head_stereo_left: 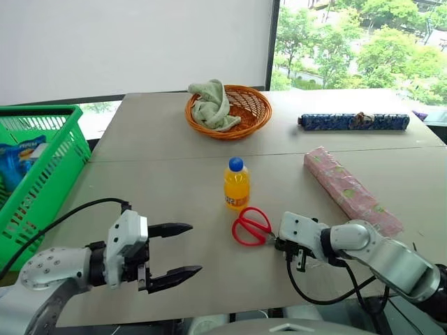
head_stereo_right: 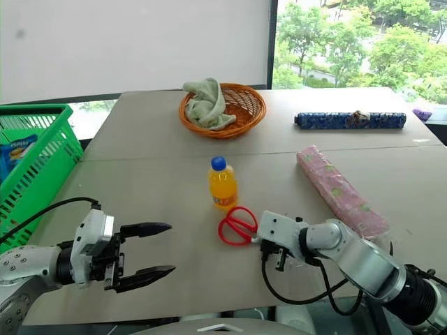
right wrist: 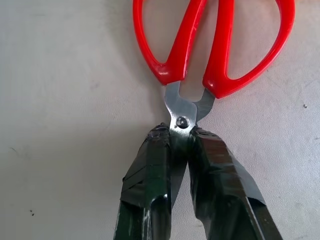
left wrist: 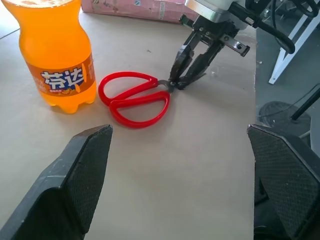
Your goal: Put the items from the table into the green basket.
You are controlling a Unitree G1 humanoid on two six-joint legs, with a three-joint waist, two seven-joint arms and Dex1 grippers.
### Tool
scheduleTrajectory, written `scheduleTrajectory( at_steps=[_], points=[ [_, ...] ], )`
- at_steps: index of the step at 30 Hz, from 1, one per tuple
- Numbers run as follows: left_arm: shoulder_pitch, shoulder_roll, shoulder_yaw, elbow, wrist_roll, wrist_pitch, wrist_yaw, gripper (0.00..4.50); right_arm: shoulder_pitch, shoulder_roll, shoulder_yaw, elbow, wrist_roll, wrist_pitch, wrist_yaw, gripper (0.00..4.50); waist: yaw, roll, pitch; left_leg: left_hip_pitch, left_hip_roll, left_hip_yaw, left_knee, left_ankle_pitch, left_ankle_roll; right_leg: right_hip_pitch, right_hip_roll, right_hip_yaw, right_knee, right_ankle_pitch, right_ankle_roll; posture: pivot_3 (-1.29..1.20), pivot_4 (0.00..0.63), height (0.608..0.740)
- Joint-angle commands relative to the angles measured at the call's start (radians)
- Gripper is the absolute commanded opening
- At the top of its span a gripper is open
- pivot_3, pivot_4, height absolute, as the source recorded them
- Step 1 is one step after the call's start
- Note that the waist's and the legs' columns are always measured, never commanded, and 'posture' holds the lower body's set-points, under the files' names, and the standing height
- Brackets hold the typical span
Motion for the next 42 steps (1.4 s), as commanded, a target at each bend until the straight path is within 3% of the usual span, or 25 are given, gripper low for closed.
scheduleTrajectory(
  at_steps=[1, 2, 6, 9, 13, 16, 19, 21, 27, 33, 37, 42],
  points=[
    [-0.009, -0.008, -0.002, 0.004, 0.010, -0.040, -0.017, 4.50, 0.086, -0.014, 0.013, 0.064, 0.002, 0.054, 0.009, 0.07, 0.002, 0.000, -0.001, 0.000, 0.000, 0.001, 0.000, 0.000, 0.000, 0.000, -0.001, 0.000, -0.001, 0.000, 0.000, 0.04, 0.036, 0.740],
    [-0.015, -0.010, -0.006, 0.003, 0.009, -0.041, -0.015, 4.50, 0.101, -0.012, -0.050, 0.031, 0.033, 0.064, 0.010, 0.07, 0.005, 0.000, -0.001, -0.001, 0.000, 0.001, 0.000, -0.001, 0.001, 0.000, -0.001, -0.001, -0.003, 0.000, 0.000, 0.04, 0.036, 0.740],
    [-0.052, -0.014, -0.031, -0.005, -0.005, -0.022, 0.000, 4.50, 0.233, -0.028, -0.527, -0.157, 0.290, 0.092, 0.109, 0.06, 0.034, 0.002, 0.002, -0.006, -0.001, 0.002, 0.001, -0.004, 0.006, -0.002, -0.003, -0.002, -0.006, 0.001, 0.001, 0.02, 0.028, 0.740],
    [-0.078, -0.018, -0.058, 0.001, -0.005, -0.018, 0.002, 4.50, 0.313, -0.036, -0.826, -0.207, 0.478, 0.154, 0.169, 0.00, 0.039, 0.011, 0.007, -0.017, -0.001, 0.005, 0.004, -0.005, 0.009, -0.011, -0.004, -0.001, -0.008, 0.006, 0.009, -0.02, 0.025, 0.740],
    [-0.127, -0.028, -0.103, 0.028, 0.004, -0.024, 0.001, 4.50, 0.341, -0.027, -1.088, -0.170, 0.611, 0.227, 0.140, 0.00, 0.034, 0.011, 0.007, -0.017, 0.000, 0.006, 0.004, -0.004, 0.013, -0.012, 0.001, -0.001, -0.008, 0.009, 0.011, -0.05, 0.024, 0.740],
    [-0.169, -0.033, -0.140, 0.050, 0.011, -0.028, 0.000, 4.50, 0.292, -0.024, -1.209, -0.054, 0.598, 0.257, 0.042, 0.00, 0.026, 0.012, 0.007, -0.017, 0.000, 0.007, 0.004, -0.004, 0.013, -0.012, 0.002, 0.000, -0.008, 0.007, 0.008, -0.07, 0.019, 0.740],
    [-0.229, -0.044, -0.181, 0.069, 0.014, -0.025, 0.006, 4.50, 0.198, -0.097, -1.217, 0.224, 0.412, 0.206, -0.095, 0.00, 0.011, 0.012, 0.007, -0.017, 0.000, 0.010, 0.007, -0.004, 0.013, -0.011, 0.001, 0.002, -0.008, 0.009, 0.007, -0.09, 0.013, 0.740],
    [-0.259, -0.047, -0.196, 0.078, 0.017, -0.028, 0.006, 4.50, 0.119, -0.122, -1.224, 0.387, 0.380, 0.210, -0.135, 0.00, 0.008, 0.012, 0.007, -0.017, 0.000, 0.013, 0.012, -0.004, 0.014, -0.011, -0.001, 0.004, -0.008, 0.011, 0.008, -0.08, 0.010, 0.740],
    [-0.309, -0.050, -0.200, 0.053, -0.019, 0.000, 0.026, 4.50, 0.005, -0.259, -1.049, 0.759, 0.280, 0.099, 0.015, 0.00, -0.011, 0.019, 0.002, -0.016, 0.001, 0.021, 0.013, -0.008, 0.020, -0.010, 0.002, 0.011, -0.007, 0.012, 0.010, -0.05, 0.009, 0.740],
    [-0.350, -0.059, -0.202, -0.019, -0.071, 0.023, 0.055, 4.50, -0.215, -0.226, -0.809, 1.241, 0.117, -0.109, 0.133, 0.00, -0.019, 0.021, 0.001, -0.013, 0.003, 0.029, 0.014, -0.009, 0.023, -0.011, 0.012, 0.022, -0.007, 0.016, 0.012, -0.01, 0.011, 0.740],
    [-0.333, -0.068, -0.183, -0.038, -0.088, 0.021, 0.074, 4.50, -0.318, -0.211, -0.744, 1.441, 0.050, -0.203, 0.198, 1.74, -0.017, 0.022, 0.001, -0.010, 0.006, 0.036, 0.016, -0.009, 0.023, -0.010, 0.015, 0.029, -0.007, 0.016, 0.014, 0.03, 0.012, 0.740],
    [-0.294, -0.082, -0.177, -0.062, -0.096, 0.017, 0.105, 4.50, -0.313, -0.241, -0.769, 1.469, 0.038, -0.246, 0.238, 4.13, -0.010, 0.022, 0.001, -0.009, 0.006, 0.039, 0.017, -0.010, 0.024, -0.010, 0.015, 0.032, -0.005, 0.017, 0.015, 0.03, 0.005, 0.740]
  ],
)
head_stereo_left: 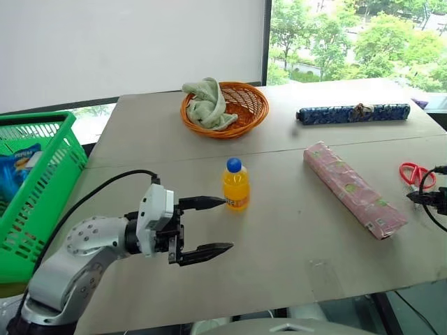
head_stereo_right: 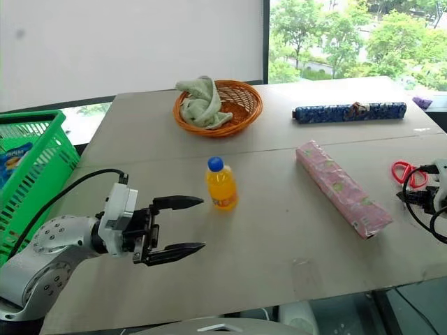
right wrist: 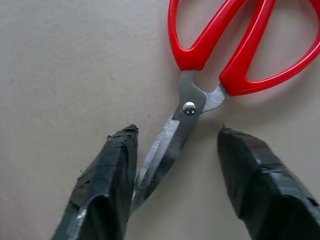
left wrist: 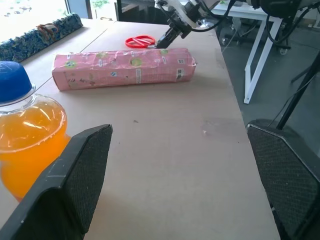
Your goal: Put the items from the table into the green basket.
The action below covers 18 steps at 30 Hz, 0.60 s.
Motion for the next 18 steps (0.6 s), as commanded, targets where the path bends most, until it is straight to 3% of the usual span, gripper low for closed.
scheduleTrajectory(
  at_steps=[1, 4, 6, 9, 14, 18],
  points=[
    [0.003, -0.012, 0.028, -0.047, -0.030, -0.001, 0.035, 4.50, 0.014, -0.055, -0.062, -0.034, 0.009, -0.033, 0.034, 4.43, 0.002, 0.000, 0.000, 0.000, 0.000, 0.000, 0.000, 0.000, 0.000, 0.000, 0.000, 0.000, 0.000, 0.000, 0.001, 0.03, 0.004, 0.740],
    [-0.002, -0.030, 0.031, -0.045, -0.047, 0.018, 0.083, 4.50, 0.147, -0.090, -0.199, -0.243, 0.119, 0.033, 0.115, 4.43, 0.010, 0.002, -0.001, 0.000, 0.000, 0.002, 0.001, 0.000, 0.001, 0.000, 0.000, 0.002, 0.000, 0.001, 0.002, 0.01, 0.000, 0.740],
    [-0.010, -0.033, 0.022, -0.034, -0.031, 0.040, 0.117, 4.50, 0.311, -0.079, -0.335, -0.522, 0.222, 0.080, 0.179, 4.43, 0.020, 0.003, -0.003, 0.001, 0.001, 0.003, 0.001, -0.001, 0.002, 0.000, 0.000, 0.004, 0.001, 0.002, 0.004, -0.01, 0.000, 0.740],
    [-0.035, -0.041, -0.007, -0.006, -0.005, 0.038, 0.127, 4.50, 0.497, -0.011, -0.496, -0.934, 0.362, 0.200, 0.159, 4.43, 0.015, 0.004, -0.005, 0.004, 0.004, 0.007, 0.001, -0.002, 0.002, 0.000, 0.003, 0.007, 0.002, 0.003, 0.006, -0.06, 0.000, 0.740],
    [-0.098, -0.052, -0.057, 0.045, 0.040, 0.020, 0.111, 4.50, 0.608, 0.112, -0.559, -1.312, 0.471, 0.294, 0.016, 4.43, -0.005, -0.001, -0.007, 0.009, 0.009, 0.009, 0.003, -0.002, 0.002, 0.004, 0.004, 0.007, 0.002, 0.001, 0.002, -0.09, 0.000, 0.740],
    [-0.175, -0.046, -0.108, 0.068, 0.056, 0.032, 0.080, 4.50, 0.689, 0.217, -0.517, -1.544, 0.490, 0.262, -0.086, 4.43, -0.019, -0.003, -0.009, 0.009, 0.009, 0.013, 0.004, -0.002, 0.002, 0.004, 0.001, 0.008, 0.001, 0.001, 0.002, -0.13, 0.000, 0.740]
  ],
)
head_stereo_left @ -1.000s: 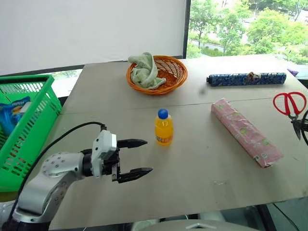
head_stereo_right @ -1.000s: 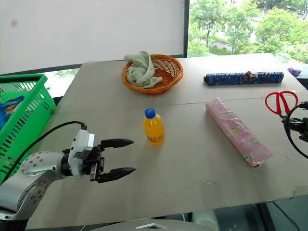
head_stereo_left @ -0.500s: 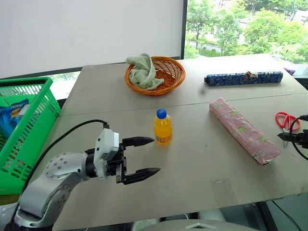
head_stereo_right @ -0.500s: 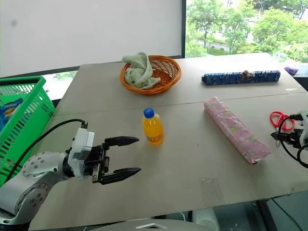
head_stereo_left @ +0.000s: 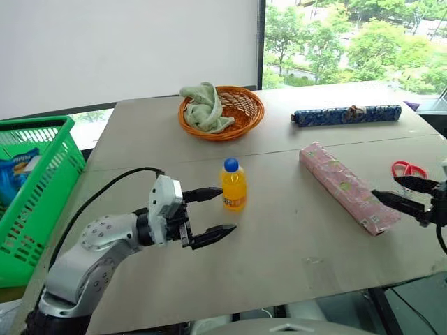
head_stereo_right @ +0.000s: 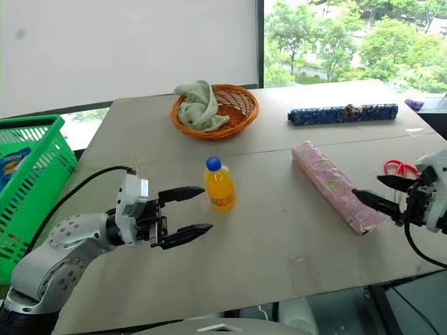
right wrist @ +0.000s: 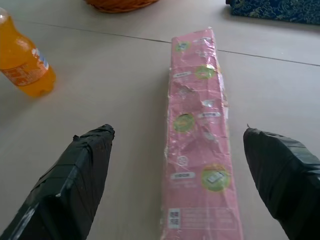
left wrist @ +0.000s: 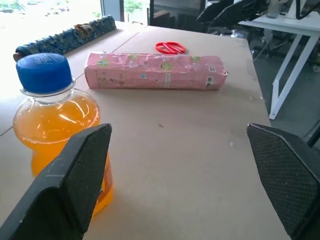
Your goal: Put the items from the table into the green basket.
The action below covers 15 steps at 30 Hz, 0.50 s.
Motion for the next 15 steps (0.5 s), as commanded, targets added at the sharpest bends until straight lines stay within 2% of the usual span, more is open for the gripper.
scheduleTrajectory(
  at_steps=[1, 3, 6, 10, 15],
  points=[
    [-0.077, 0.013, -0.036, 0.001, 0.006, 0.002, -0.027, 4.50, 0.062, 0.048, 0.023, -0.199, 0.003, -0.051, -0.072, 4.43, -0.006, -0.002, -0.001, 0.000, 0.000, 0.000, 0.000, 0.000, 0.000, 0.000, 0.000, 0.001, 0.000, 0.000, 0.000, -0.14, 0.000, 0.740],
    [-0.128, 0.026, -0.061, 0.017, 0.001, 0.031, -0.047, 4.50, 0.094, 0.058, 0.058, -0.221, -0.029, -0.065, -0.106, 4.43, -0.018, -0.003, -0.002, -0.001, 0.000, 0.000, 0.000, 0.000, 0.000, 0.000, -0.001, 0.002, -0.001, 0.000, 0.000, -0.20, 0.007, 0.740],
    [-0.168, 0.025, -0.101, 0.088, 0.037, -0.016, -0.116, 4.50, 0.089, 0.087, 0.069, -0.230, -0.015, -0.054, -0.170, 4.43, -0.040, -0.007, -0.005, -0.001, 0.000, 0.002, 0.000, -0.001, 0.001, -0.001, -0.001, 0.004, -0.001, 0.000, 0.000, -0.22, 0.001, 0.740],
    [-0.172, 0.000, -0.126, 0.142, 0.081, -0.068, -0.142, 4.50, 0.094, 0.073, 0.114, -0.259, -0.055, -0.052, -0.232, 4.43, -0.072, -0.006, -0.006, -0.001, 0.000, 0.002, -0.001, -0.002, 0.001, -0.001, 0.000, 0.006, -0.001, 0.000, 0.000, -0.24, 0.000, 0.740],
    [-0.141, 0.000, -0.130, 0.147, 0.104, -0.105, -0.178, 4.50, 0.059, 0.047, 0.232, -0.223, -0.125, -0.035, -0.305, 4.43, -0.102, -0.009, -0.009, -0.001, 0.000, 0.002, -0.002, -0.003, 0.000, -0.003, 0.001, 0.006, -0.001, 0.000, 0.000, -0.23, 0.002, 0.740]
  ],
)
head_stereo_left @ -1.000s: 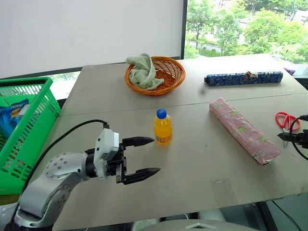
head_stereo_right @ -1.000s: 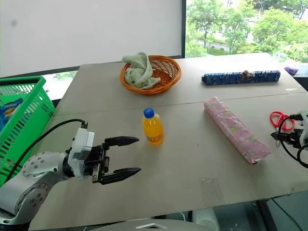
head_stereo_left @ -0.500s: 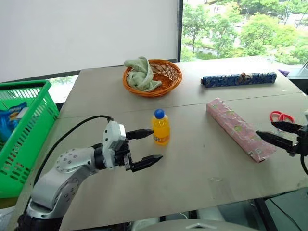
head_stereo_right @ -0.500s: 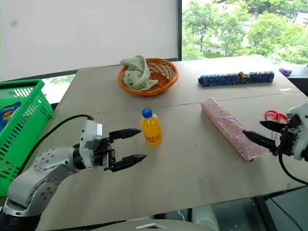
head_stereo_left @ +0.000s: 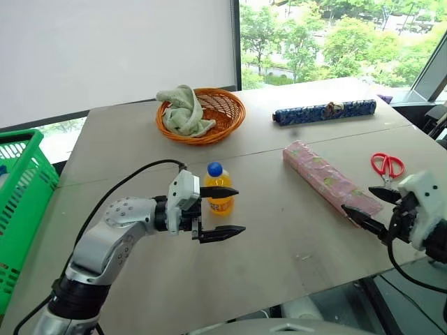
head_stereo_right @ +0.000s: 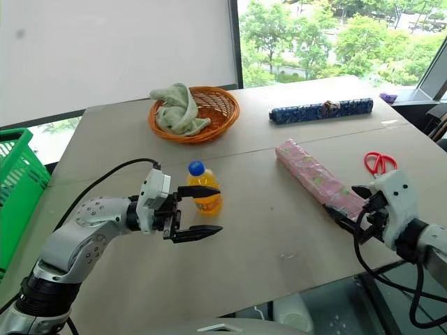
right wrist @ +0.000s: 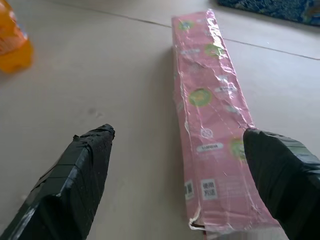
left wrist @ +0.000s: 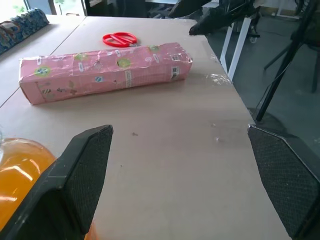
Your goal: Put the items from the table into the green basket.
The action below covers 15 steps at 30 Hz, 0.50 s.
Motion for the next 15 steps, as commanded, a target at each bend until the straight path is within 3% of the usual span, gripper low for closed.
scheduleTrajectory(
  at_steps=[1, 8, 15],
  points=[
    [0.013, 0.013, 0.014, -0.008, 0.000, -0.032, -0.033, 4.50, -0.048, -0.030, 0.057, 0.015, -0.050, 0.010, -0.049, 4.43, -0.005, 0.000, 0.000, 0.000, 0.000, 0.000, 0.000, 0.000, 0.000, 0.000, 0.000, 0.001, 0.000, 0.000, 0.000, -0.22, 0.004, 0.740],
    [0.077, 0.028, 0.061, -0.048, -0.006, -0.034, -0.025, 4.50, -0.239, -0.123, 0.228, 0.247, -0.149, 0.010, -0.032, 4.43, -0.008, -0.002, 0.000, 0.001, 0.000, 0.001, 0.000, 0.000, 0.000, 0.000, 0.000, 0.001, 0.000, 0.000, 0.000, -0.12, 0.004, 0.740],
    [0.194, 0.007, 0.127, -0.175, -0.027, -0.005, 0.093, 4.50, -0.388, -0.182, 0.363, 0.476, -0.185, 0.010, 0.091, 4.43, 0.040, -0.003, 0.000, 0.000, 0.000, 0.001, -0.001, -0.001, 0.002, -0.001, 0.001, 0.002, 0.000, 0.000, 0.000, 0.00, 0.000, 0.740]
  ],
)
